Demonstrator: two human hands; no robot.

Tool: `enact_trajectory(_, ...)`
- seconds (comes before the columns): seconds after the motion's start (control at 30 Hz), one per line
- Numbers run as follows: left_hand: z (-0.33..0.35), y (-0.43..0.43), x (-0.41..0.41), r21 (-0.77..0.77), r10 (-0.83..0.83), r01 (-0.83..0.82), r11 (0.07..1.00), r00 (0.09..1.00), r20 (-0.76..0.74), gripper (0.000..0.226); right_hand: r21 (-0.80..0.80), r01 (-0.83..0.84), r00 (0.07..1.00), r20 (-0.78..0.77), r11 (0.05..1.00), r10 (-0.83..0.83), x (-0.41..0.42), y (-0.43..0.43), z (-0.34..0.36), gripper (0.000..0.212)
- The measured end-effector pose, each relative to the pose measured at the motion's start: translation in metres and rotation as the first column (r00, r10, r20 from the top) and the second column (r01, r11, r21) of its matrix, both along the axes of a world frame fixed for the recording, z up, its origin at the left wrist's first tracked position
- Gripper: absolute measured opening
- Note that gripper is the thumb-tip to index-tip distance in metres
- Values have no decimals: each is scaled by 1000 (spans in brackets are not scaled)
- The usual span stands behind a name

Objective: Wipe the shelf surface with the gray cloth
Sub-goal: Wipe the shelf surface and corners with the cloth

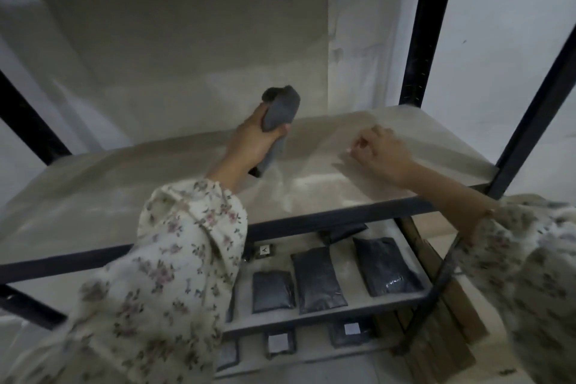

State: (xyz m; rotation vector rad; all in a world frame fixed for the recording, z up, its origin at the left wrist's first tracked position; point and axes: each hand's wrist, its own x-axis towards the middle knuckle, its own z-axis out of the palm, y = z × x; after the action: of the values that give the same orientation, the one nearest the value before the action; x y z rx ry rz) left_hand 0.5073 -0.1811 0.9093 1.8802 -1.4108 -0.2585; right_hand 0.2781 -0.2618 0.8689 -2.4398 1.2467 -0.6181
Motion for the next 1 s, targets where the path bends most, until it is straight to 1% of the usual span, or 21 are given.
enact_trajectory(0.03, -2, -1, 7, 107, -3, -24, 994, 968, 251, 61, -22, -4, 995, -95, 1000, 2, -9, 1, -9, 28)
enact_trajectory(0.07, -9, -3, 12, 205, -45, -44, 978, 910, 413, 60, -45, -22, 988, -154, 999, 15, -16, 3, -16, 34)
enact_trajectory(0.1, -15, -3, 10, 282, -114, -34, 959, 864, 490, 57, -74, -47, 983, -183, 996, 32, -20, 6, -22, 40)
enact_trajectory(0.13, -24, -3, 6, 336, -173, -11, 942, 841, 513, 54, -103, -70, 979, -199, 992, 49, -22, 9, -26, 46)
enact_trajectory(0.17, -31, -2, 0, 356, -201, 1, 934, 827, 525, 53, -122, -90, 976, -210, 988, 62, -23, 10, -28, 50)
enact_trajectory(0.23, -39, 1, -12, 329, -187, -21, 944, 788, 586, 51, -126, -103, 973, -217, 987, 74, -23, 10, -31, 50)
enact_trajectory(0.27, -41, 3, -16, 311, -180, -21, 950, 779, 600, 50, -119, -101, 975, -210, 988, 74, -23, 10, -31, 48)
enact_trajectory(0.33, -40, 16, -23, 298, -212, 41, 954, 795, 568, 46, -108, -107, 978, -193, 988, 84, -23, 11, -31, 48)
enact_trajectory(0.43, -37, 51, -40, 268, -336, 225, 937, 792, 510, 36, -81, -119, 976, -192, 989, 102, -23, 12, -30, 50)
enact_trajectory(0.47, -35, 62, -45, 287, -382, 271, 919, 793, 475, 35, -71, -124, 975, -195, 990, 109, -24, 13, -29, 50)
enact_trajectory(0.53, -31, 71, -50, 340, -430, 309, 888, 820, 377, 35, -53, -134, 974, -190, 990, 121, -25, 13, -28, 51)
enact_trajectory(0.57, -27, 69, -49, 333, -410, 300, 894, 849, 334, 36, -50, -137, 975, -184, 989, 126, -25, 13, -27, 51)
enact_trajectory(0.6, -23, 61, -45, 292, -357, 271, 917, 885, 299, 37, -47, -140, 976, -175, 989, 130, -25, 14, -25, 51)
enact_trajectory(0.67, -16, 32, -31, 161, -208, 171, 972, 943, 259, 40, -30, -154, 975, -167, 988, 147, -25, 13, -23, 51)
enact_trajectory(0.7, -14, 15, -24, 125, -147, 118, 985, 956, 253, 42, -12, -173, 970, -175, 985, 168, -27, 12, -22, 52)
enact_trajectory(0.73, -14, -1, -18, 124, -103, 72, 990, 958, 267, 45, 9, -202, 960, -196, 979, 200, -30, 10, -21, 53)
enact_trajectory(0.77, -17, -15, -15, 150, -81, 38, 988, 953, 292, 47, 24, -240, 943, -234, 971, 238, -34, 7, -21, 59)
enact_trajectory(0.8, -21, -25, -15, 188, -83, 24, 982, 945, 317, 48, 32, -278, 918, -285, 960, 275, -39, 3, -21, 70)
enact_trajectory(0.87, -36, -35, -22, 264, -128, 21, 964, 910, 395, 47, 38, -335, 864, -387, 941, 323, -48, -2, -20, 98)
enact_trajectory(0.93, -48, -28, -38, 242, -127, 2, 970, 855, 504, 44, 25, -368, 822, -458, 929, 338, -54, -5, -21, 116)
enact_trajectory(1.0, -49, -14, -51, 180, -126, 33, 983, 837, 532, 41, 8, -394, 796, -497, 919, 346, -55, -5, -22, 123)
